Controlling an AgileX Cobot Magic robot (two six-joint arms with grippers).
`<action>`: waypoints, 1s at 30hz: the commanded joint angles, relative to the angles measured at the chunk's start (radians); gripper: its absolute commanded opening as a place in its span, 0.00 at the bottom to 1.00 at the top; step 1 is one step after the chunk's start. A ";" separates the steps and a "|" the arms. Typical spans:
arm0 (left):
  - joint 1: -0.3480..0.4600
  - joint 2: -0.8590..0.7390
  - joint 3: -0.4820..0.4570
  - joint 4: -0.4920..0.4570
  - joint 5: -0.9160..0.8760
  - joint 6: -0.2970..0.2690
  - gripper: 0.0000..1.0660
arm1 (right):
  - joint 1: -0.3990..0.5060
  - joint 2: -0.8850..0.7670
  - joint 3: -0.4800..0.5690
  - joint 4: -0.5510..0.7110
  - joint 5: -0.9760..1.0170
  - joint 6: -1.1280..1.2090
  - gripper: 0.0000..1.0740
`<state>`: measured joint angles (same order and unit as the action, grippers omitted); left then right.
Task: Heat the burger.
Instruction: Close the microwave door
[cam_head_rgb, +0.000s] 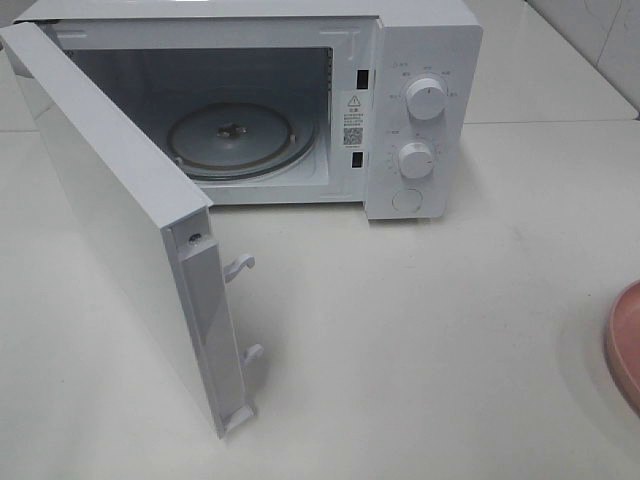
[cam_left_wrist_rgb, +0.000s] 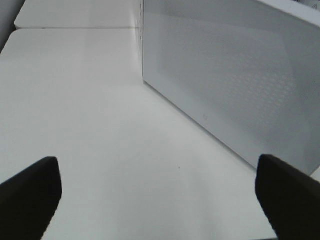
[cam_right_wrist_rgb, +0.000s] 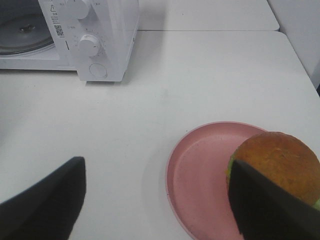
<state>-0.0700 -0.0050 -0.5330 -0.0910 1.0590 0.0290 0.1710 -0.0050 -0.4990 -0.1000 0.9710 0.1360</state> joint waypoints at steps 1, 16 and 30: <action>0.004 0.018 -0.022 -0.010 -0.072 -0.013 0.92 | -0.006 -0.026 0.002 0.005 -0.007 -0.008 0.71; 0.004 0.319 -0.022 -0.079 -0.427 -0.022 0.14 | -0.006 -0.026 0.002 0.005 -0.007 -0.008 0.71; 0.004 0.530 0.070 -0.037 -0.860 0.033 0.00 | -0.006 -0.026 0.002 0.005 -0.007 -0.008 0.71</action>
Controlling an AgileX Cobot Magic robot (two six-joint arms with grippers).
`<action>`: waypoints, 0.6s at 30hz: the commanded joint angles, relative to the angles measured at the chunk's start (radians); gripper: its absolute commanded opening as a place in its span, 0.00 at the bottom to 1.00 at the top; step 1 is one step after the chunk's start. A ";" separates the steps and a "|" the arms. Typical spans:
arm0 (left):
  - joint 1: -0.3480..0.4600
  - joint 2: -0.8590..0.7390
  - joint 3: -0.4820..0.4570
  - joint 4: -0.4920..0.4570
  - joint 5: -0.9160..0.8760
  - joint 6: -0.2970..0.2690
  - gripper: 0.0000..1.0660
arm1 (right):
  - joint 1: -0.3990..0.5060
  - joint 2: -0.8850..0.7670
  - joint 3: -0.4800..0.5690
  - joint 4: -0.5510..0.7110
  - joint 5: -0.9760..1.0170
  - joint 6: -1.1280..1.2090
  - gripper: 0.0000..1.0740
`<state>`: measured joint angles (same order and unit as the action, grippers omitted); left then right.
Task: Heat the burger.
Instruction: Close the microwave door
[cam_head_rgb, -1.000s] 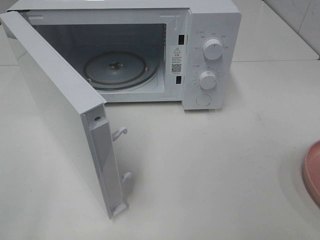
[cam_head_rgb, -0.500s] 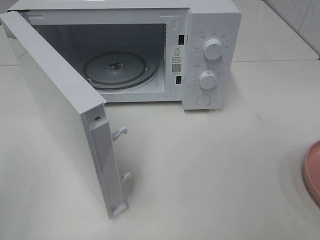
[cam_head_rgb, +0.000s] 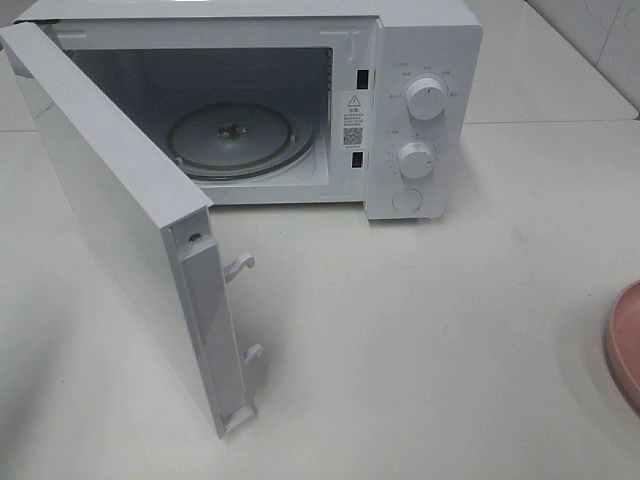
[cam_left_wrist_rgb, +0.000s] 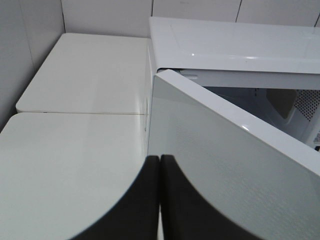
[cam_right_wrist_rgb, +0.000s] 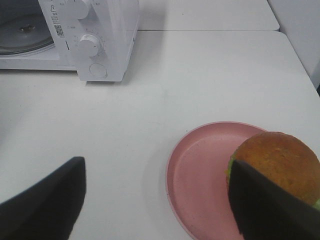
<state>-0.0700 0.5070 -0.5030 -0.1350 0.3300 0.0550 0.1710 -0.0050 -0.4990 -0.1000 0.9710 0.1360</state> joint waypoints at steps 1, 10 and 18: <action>0.004 0.021 0.086 0.007 -0.222 0.007 0.00 | -0.006 -0.026 0.002 0.005 -0.007 -0.008 0.71; 0.004 0.025 0.307 0.005 -0.581 0.007 0.00 | -0.006 -0.026 0.002 0.005 -0.007 -0.008 0.71; 0.004 0.190 0.366 0.005 -0.710 0.007 0.00 | -0.006 -0.026 0.002 0.005 -0.007 -0.008 0.71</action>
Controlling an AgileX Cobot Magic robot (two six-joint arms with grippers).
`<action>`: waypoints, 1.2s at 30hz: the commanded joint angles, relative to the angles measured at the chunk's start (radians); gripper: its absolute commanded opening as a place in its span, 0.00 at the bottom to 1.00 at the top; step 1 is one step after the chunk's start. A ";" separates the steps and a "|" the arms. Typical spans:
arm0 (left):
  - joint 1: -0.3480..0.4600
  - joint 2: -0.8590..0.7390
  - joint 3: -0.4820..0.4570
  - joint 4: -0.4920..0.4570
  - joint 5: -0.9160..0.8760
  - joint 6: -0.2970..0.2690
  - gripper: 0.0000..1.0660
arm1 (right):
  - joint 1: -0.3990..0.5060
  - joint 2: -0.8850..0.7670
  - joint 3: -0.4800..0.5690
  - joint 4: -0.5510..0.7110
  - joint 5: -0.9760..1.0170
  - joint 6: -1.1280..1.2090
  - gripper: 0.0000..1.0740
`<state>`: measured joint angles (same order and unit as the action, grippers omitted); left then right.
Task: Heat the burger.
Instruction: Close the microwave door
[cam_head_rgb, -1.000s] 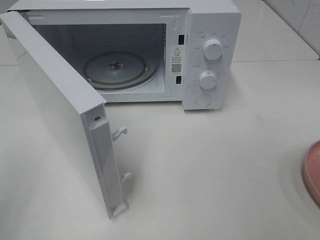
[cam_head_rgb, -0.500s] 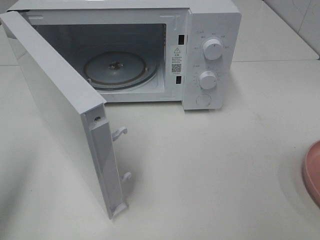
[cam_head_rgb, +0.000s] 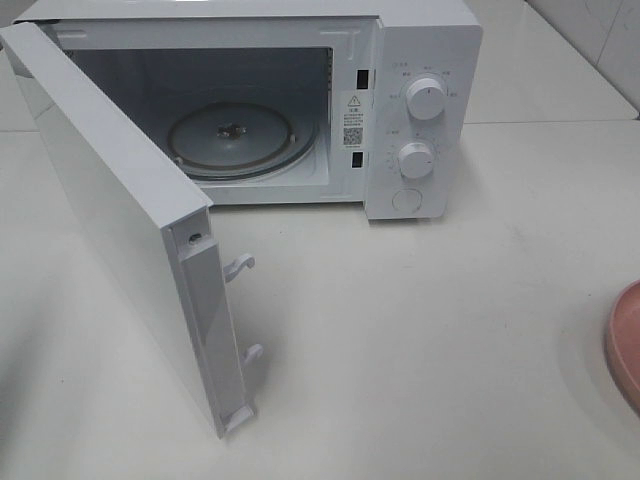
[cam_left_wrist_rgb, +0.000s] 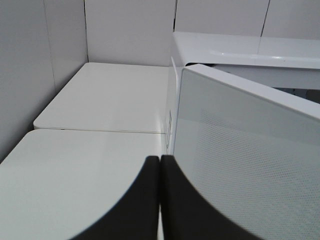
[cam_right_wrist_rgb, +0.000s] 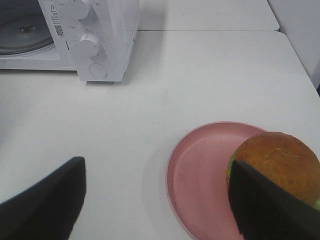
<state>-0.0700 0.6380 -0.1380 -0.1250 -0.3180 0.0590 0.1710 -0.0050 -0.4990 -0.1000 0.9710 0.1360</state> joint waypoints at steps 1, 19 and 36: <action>0.004 0.083 0.001 -0.005 -0.072 0.003 0.00 | -0.006 -0.026 0.002 0.005 -0.007 -0.008 0.71; 0.004 0.585 -0.046 0.014 -0.297 -0.008 0.00 | -0.006 -0.026 0.002 0.005 -0.007 -0.008 0.71; 0.004 0.813 -0.204 0.216 -0.279 -0.079 0.00 | -0.006 -0.026 0.002 0.005 -0.007 -0.008 0.71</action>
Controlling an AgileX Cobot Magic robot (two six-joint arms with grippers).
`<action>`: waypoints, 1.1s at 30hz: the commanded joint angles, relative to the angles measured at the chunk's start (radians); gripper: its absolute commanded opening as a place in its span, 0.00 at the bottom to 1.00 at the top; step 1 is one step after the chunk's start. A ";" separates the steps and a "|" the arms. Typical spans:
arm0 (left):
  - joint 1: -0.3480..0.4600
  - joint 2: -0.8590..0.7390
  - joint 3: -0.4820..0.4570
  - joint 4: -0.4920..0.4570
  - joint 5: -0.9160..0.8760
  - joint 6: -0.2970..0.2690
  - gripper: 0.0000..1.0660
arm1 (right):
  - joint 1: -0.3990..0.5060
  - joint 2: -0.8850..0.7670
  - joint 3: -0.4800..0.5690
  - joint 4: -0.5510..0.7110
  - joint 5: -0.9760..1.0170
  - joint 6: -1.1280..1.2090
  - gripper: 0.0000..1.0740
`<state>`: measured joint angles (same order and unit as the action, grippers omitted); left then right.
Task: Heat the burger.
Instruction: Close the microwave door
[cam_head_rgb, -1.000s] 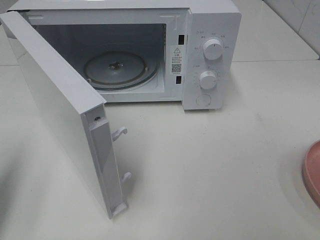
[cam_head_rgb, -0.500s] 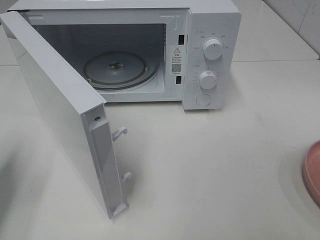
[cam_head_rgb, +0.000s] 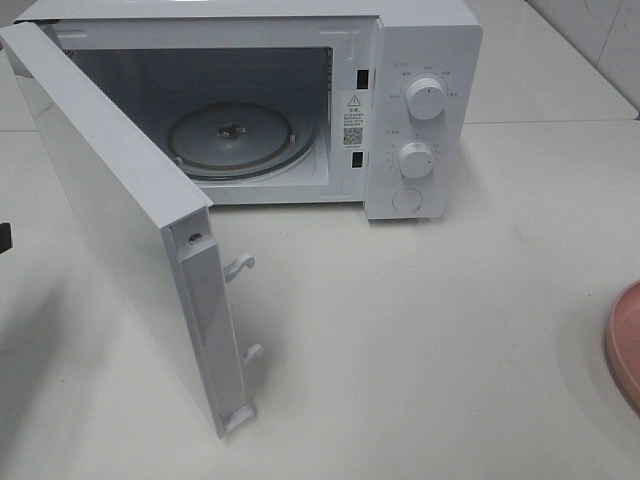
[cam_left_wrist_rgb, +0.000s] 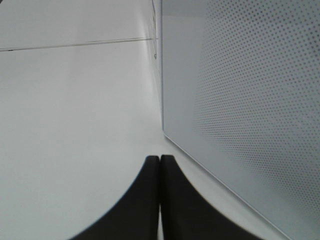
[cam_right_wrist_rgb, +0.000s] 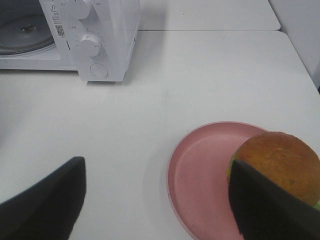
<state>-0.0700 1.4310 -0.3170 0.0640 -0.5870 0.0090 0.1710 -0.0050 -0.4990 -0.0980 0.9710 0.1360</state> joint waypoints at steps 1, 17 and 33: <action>0.004 0.029 -0.033 0.042 -0.011 -0.046 0.00 | -0.006 -0.026 0.002 0.003 -0.007 -0.008 0.71; -0.116 0.168 -0.166 0.101 -0.005 -0.102 0.00 | -0.006 -0.026 0.002 0.003 -0.007 -0.008 0.71; -0.252 0.295 -0.292 0.102 -0.007 -0.157 0.00 | -0.006 -0.026 0.002 0.003 -0.007 -0.008 0.71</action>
<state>-0.3150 1.7260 -0.6010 0.1650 -0.5820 -0.1400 0.1710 -0.0050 -0.4990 -0.0970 0.9710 0.1360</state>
